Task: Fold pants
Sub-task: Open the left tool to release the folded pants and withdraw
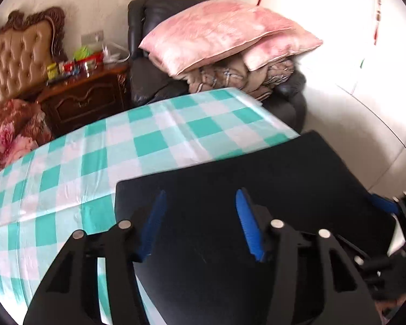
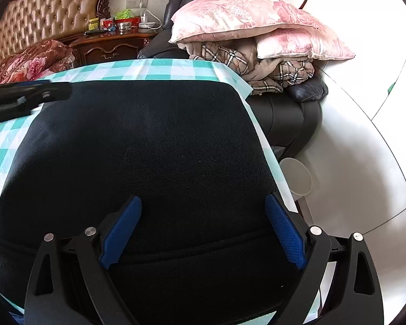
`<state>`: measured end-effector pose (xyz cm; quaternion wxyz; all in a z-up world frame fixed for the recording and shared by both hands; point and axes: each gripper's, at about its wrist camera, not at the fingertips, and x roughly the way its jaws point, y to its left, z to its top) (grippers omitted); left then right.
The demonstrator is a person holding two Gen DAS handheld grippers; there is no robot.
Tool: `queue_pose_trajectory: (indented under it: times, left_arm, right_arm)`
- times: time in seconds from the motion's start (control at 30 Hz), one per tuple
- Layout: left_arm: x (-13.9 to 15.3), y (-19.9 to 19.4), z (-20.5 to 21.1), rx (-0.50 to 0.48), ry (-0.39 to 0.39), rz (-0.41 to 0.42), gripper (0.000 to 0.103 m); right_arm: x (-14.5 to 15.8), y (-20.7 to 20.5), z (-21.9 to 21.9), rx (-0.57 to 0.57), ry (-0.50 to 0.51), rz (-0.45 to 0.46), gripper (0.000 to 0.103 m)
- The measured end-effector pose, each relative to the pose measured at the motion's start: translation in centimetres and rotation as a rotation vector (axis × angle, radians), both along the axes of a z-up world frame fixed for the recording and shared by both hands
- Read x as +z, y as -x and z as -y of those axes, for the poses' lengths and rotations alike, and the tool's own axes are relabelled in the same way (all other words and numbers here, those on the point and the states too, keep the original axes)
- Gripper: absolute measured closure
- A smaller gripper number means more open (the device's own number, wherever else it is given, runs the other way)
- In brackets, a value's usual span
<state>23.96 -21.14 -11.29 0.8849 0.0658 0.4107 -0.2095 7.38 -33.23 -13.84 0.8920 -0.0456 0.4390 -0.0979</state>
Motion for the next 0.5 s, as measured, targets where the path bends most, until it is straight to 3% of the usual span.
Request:
queue_pose_trajectory:
  times: [0.13, 0.23, 0.37, 0.5]
  left_arm:
    - [-2.0, -1.6, 0.4, -0.028, -0.056, -0.051, 0.048]
    - [-2.6, -2.2, -0.1, 0.027, -0.099, -0.013, 0.045]
    - [0.9, -2.1, -3.3, 0.172, -0.061, 0.125, 0.04]
    - [4.4, 0.6, -4.2, 0.145, -0.009, 0.2, 0.036]
  right_arm:
    - [0.3, 0.3, 0.2, -0.002, -0.015, 0.011, 0.014]
    - [0.5, 0.5, 0.4, -0.022, 0.007, 0.012, 0.014]
    - [1.6, 1.9, 2.1, -0.123, 0.044, 0.03, 0.014]
    - [2.2, 3.3, 4.3, -0.197, 0.013, 0.023, 0.014]
